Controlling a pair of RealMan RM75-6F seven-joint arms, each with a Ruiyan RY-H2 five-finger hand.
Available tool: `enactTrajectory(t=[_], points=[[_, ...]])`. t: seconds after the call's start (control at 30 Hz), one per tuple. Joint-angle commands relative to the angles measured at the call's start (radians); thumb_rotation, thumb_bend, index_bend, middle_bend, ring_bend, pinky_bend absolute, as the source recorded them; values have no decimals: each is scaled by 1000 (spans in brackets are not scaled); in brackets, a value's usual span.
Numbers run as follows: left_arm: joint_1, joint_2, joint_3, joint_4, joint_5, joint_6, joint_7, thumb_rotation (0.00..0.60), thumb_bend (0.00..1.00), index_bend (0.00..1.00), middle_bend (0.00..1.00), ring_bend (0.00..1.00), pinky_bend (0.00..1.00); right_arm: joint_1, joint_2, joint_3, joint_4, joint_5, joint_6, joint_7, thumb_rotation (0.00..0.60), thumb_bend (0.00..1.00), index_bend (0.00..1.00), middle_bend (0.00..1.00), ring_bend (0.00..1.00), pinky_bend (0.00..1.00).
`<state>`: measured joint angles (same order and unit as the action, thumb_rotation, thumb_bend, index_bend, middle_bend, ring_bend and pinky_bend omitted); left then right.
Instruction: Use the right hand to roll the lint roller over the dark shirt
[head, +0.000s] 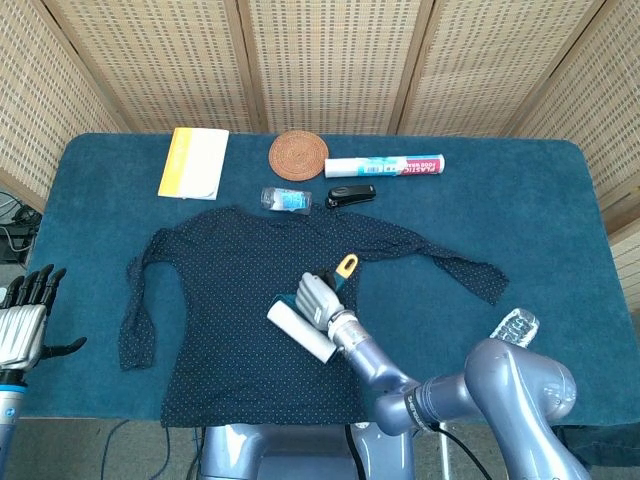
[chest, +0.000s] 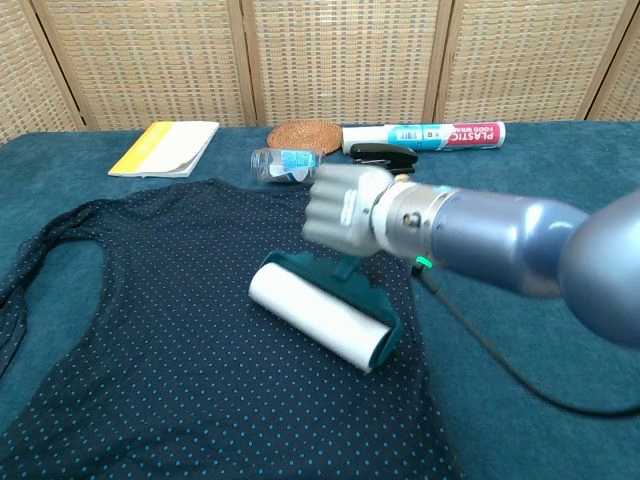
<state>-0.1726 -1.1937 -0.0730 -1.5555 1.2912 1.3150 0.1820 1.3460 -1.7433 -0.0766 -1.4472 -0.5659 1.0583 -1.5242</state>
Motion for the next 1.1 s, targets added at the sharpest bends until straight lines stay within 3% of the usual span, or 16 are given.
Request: enactTrajectory(t=[0.03, 0.3, 0.5, 1.1], points=[[-1, -1, 0, 2, -2, -2, 0, 600, 0, 0, 0, 0, 0, -31, 29, -10, 126, 26, -27, 31, 600, 669, 780, 1000, 1000, 1000], [-7, -7, -3, 9, -17, -15, 10, 600, 0, 0, 0, 0, 0, -76, 42, -9, 294, 30, -99, 87, 600, 667, 775, 1000, 1000, 1000], [-9, -10, -2, 8, -20, -16, 18, 600, 0, 0, 0, 0, 0, -91, 44, -6, 319, 19, -122, 91, 600, 662, 774, 1000, 1000, 1000], [-5, -6, 0, 3, -22, -11, 16, 600, 0, 0, 0, 0, 0, -32, -46, 17, 68, -45, -7, -91, 600, 662, 774, 1000, 1000, 1000]])
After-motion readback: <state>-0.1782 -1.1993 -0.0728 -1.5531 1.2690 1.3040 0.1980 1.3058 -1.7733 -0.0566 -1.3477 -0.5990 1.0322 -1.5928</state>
